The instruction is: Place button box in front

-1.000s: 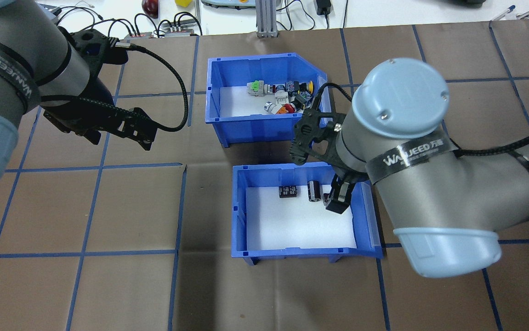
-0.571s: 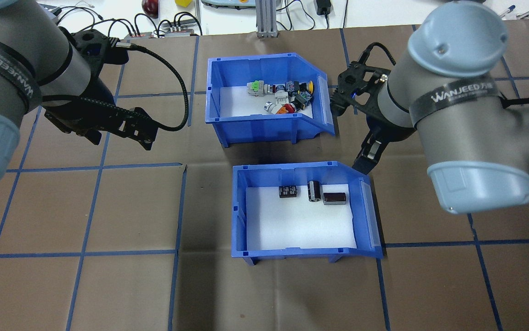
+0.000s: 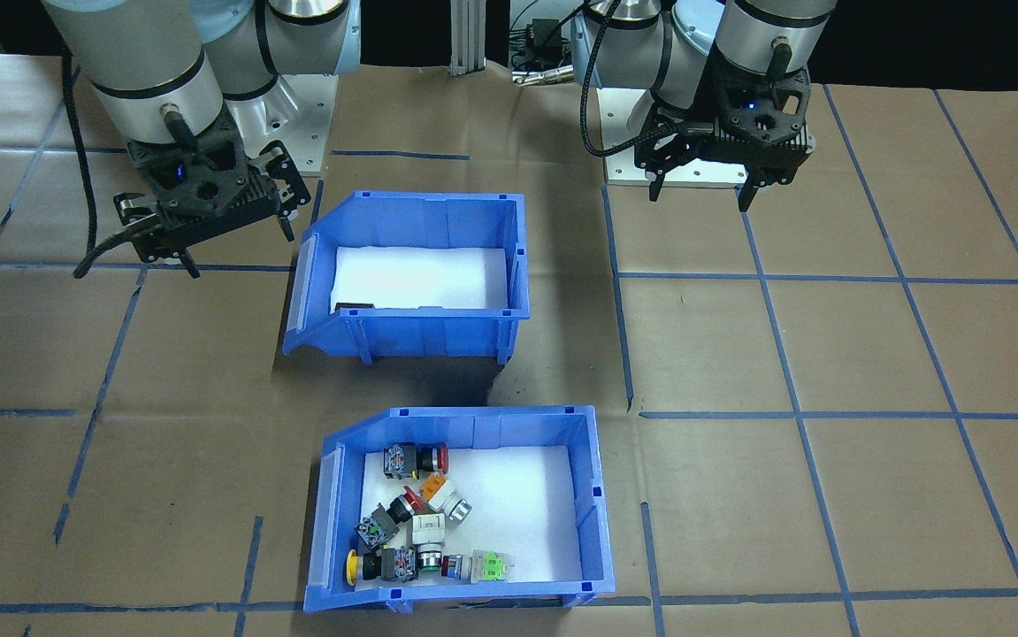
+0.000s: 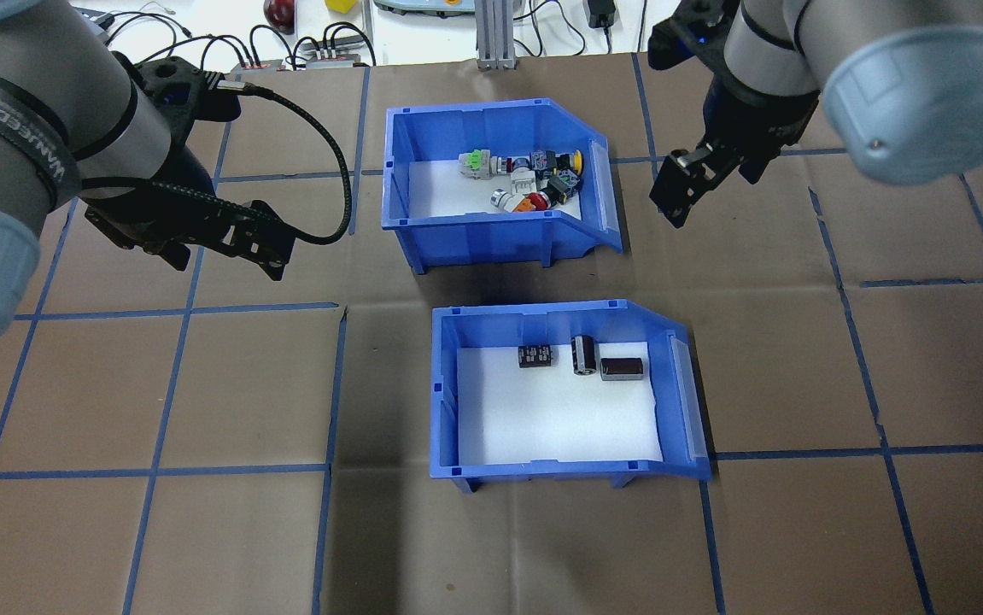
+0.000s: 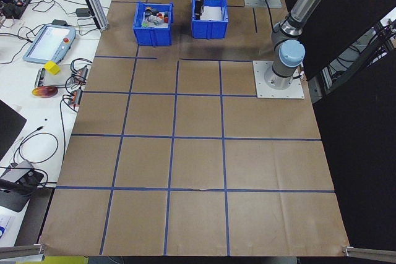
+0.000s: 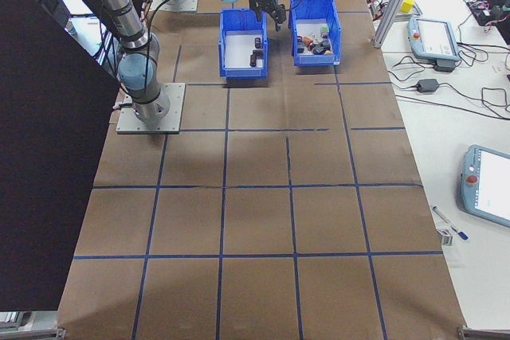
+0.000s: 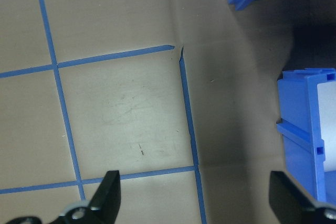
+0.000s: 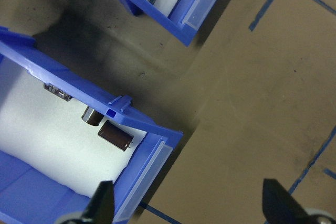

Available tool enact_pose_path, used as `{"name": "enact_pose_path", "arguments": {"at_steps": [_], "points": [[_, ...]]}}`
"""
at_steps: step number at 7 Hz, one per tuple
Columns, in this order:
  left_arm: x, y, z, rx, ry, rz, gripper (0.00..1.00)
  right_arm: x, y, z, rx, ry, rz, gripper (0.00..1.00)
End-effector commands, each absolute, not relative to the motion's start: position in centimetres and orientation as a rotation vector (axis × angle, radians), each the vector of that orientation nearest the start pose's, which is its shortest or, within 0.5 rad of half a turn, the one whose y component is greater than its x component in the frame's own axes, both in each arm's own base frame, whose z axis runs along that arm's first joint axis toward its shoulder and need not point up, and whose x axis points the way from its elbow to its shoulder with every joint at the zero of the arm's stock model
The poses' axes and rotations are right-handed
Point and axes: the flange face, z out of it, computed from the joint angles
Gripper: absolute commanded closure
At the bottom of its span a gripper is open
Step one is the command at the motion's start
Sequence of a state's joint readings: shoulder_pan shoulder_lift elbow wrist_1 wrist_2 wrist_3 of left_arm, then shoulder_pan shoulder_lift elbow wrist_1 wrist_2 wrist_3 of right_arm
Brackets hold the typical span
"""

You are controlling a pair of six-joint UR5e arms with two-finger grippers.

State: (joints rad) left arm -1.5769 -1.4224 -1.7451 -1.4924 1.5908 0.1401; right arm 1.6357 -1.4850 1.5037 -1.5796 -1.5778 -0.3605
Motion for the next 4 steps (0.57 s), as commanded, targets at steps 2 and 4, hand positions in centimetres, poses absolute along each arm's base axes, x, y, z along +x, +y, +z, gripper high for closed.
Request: {"name": "enact_pose_path", "arguments": {"at_steps": [2,4], "points": [[-13.4,-43.3,47.9,0.226,3.109,-0.081,0.0,14.6,-56.1,49.7,-0.18,3.141,0.056,0.0],[-13.4,-43.2,47.8,0.226,3.109,-0.079,0.0,12.7,-55.0,47.9,-0.059,3.151,0.088,0.0]]}}
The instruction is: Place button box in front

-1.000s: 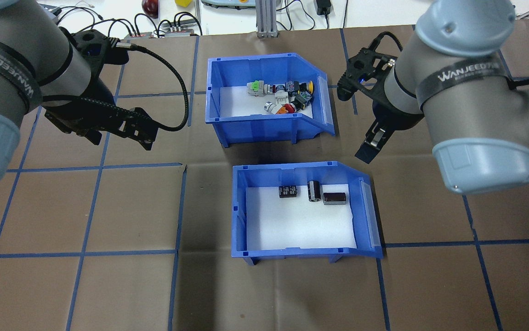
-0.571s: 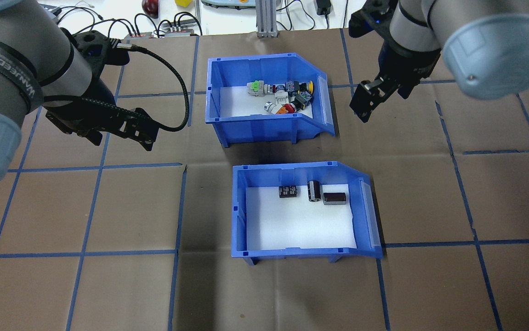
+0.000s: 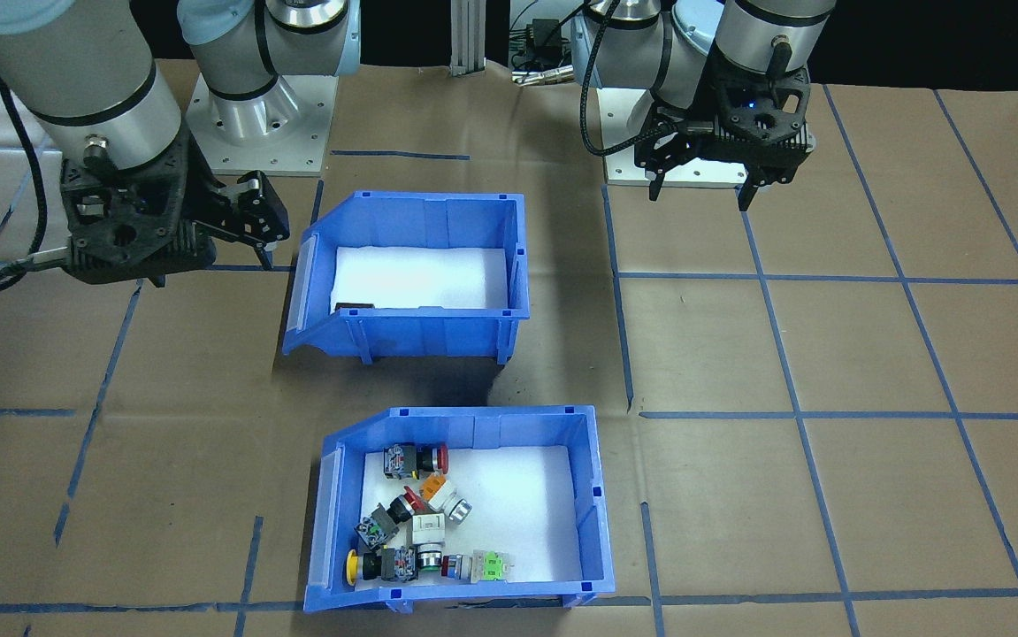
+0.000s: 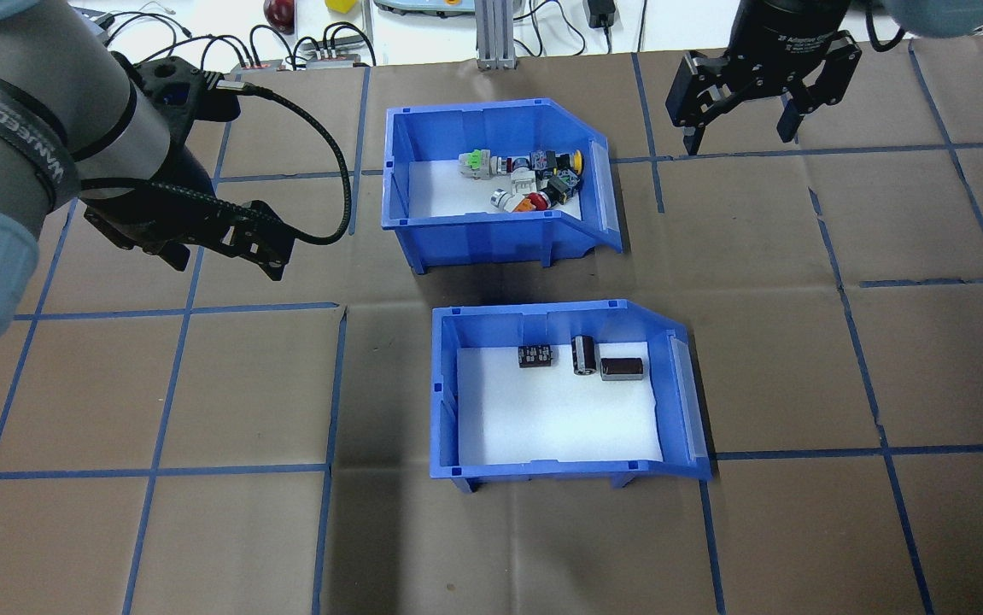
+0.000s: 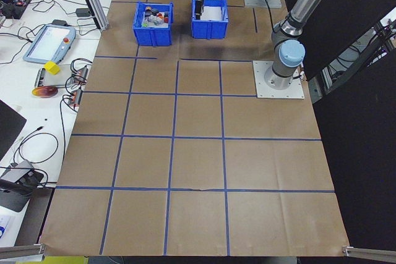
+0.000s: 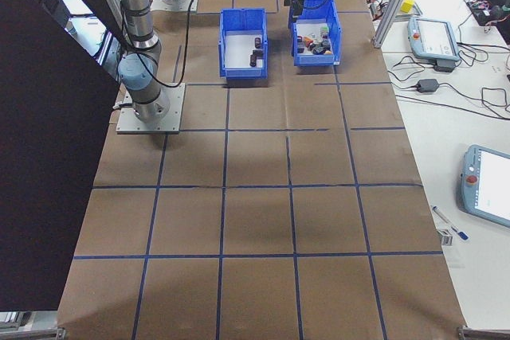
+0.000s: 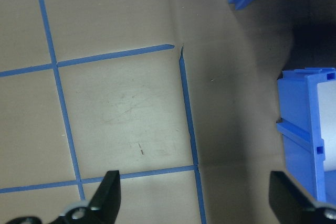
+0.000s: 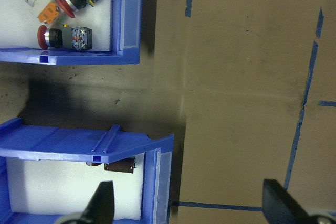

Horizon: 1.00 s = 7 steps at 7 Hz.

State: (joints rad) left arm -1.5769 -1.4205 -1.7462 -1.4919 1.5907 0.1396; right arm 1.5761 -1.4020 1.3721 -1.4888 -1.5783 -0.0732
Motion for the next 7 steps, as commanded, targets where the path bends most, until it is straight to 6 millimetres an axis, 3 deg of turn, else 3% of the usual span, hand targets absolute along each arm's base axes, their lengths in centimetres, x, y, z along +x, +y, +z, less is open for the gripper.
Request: {"name": "enact_pose_path", "arguments": {"at_steps": [1,3,7], "points": [[-13.4,-43.25,47.84,0.226,3.109,-0.081,0.0,12.68,-53.8,47.06,-0.059,3.155,0.061,0.0],[-13.4,-43.25,47.84,0.226,3.109,-0.081,0.0,12.71,-53.25,46.17,-0.058,3.163,-0.021,0.0],[-13.38,-43.14,47.96,0.226,3.107,-0.084,0.0,12.63,-53.24,46.38,-0.058,3.163,-0.026,0.0]]}}
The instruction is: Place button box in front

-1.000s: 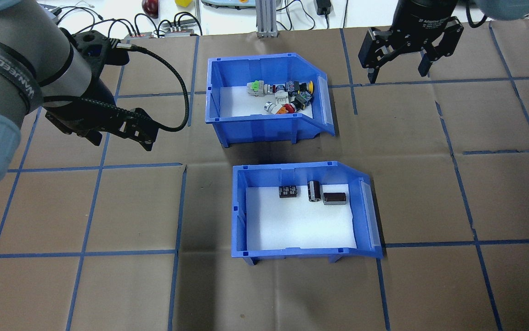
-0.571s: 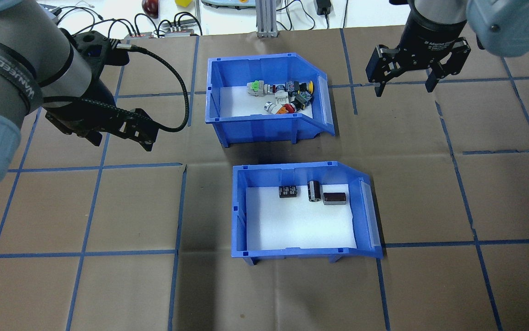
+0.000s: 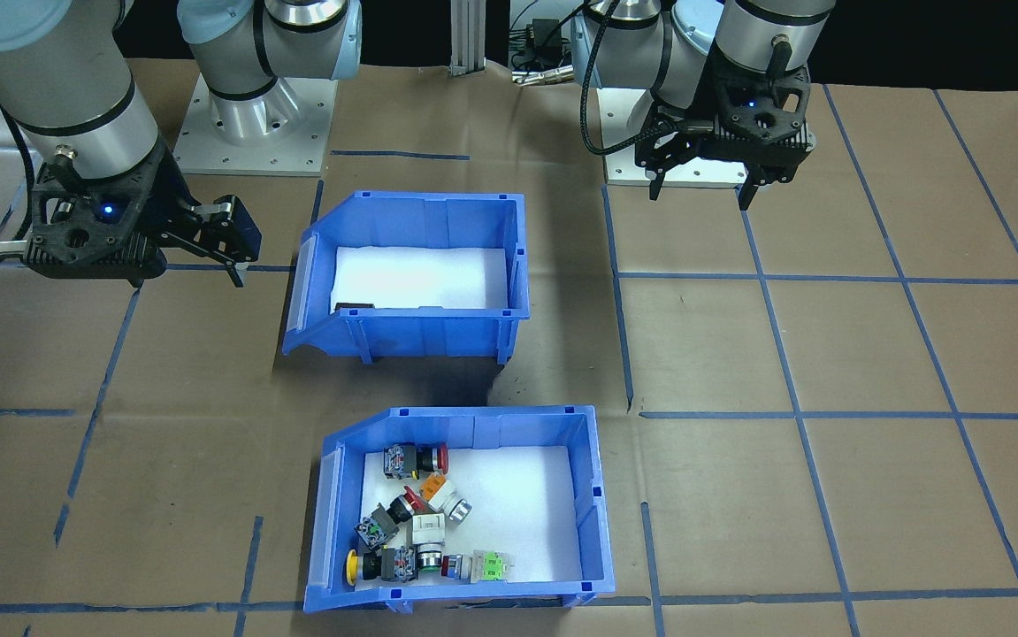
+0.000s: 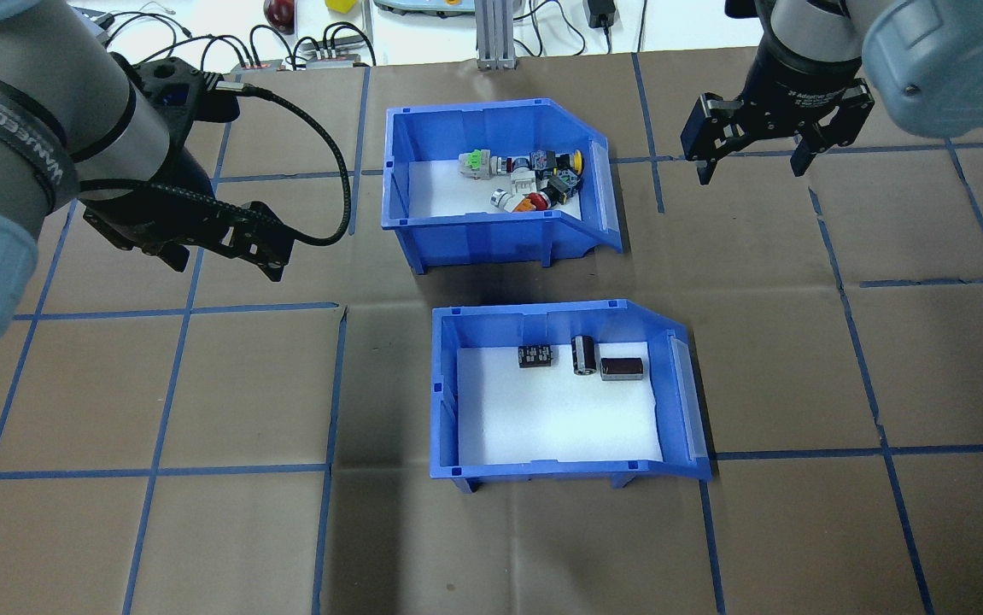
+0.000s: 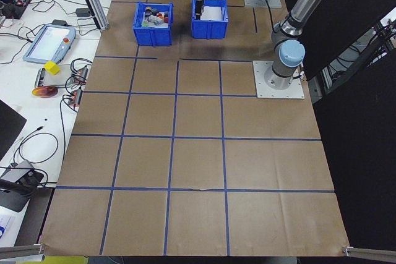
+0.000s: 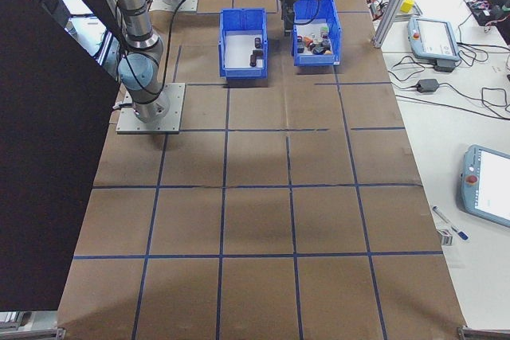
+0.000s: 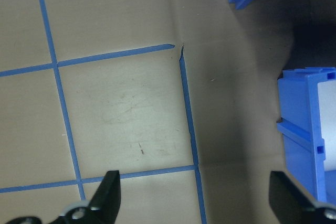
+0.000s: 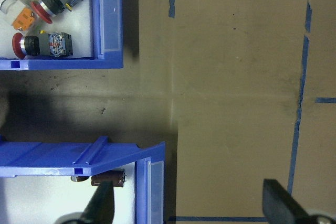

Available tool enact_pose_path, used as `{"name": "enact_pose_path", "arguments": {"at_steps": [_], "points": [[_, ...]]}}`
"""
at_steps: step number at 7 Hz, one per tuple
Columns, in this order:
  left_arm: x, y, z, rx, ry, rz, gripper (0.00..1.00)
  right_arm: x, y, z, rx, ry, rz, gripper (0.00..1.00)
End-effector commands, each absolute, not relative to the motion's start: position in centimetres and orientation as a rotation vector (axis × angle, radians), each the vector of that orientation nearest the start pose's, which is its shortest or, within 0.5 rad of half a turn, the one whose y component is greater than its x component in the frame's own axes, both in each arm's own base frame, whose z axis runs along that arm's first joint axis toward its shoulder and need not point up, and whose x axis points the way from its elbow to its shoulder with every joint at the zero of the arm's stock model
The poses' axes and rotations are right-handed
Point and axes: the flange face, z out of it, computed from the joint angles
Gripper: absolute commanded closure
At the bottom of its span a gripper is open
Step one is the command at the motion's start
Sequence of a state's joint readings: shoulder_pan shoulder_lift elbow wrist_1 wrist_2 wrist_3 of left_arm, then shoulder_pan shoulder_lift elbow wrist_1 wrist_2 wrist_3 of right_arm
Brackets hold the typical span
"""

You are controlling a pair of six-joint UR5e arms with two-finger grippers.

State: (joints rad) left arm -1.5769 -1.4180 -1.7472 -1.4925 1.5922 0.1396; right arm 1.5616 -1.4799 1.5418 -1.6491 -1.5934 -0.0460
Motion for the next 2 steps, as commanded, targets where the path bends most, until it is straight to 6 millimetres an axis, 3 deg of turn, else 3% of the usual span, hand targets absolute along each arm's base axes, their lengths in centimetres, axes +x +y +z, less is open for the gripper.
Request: {"name": "enact_pose_path", "arguments": {"at_steps": [1,2], "points": [[-13.37,-43.14,47.96,0.228,3.105,-0.083,0.0,12.61,-53.2,46.46,-0.058,3.164,-0.028,0.0],[-13.37,-43.14,47.96,0.226,3.106,-0.083,0.0,12.61,-53.21,46.54,-0.058,3.164,-0.031,0.0]]}}
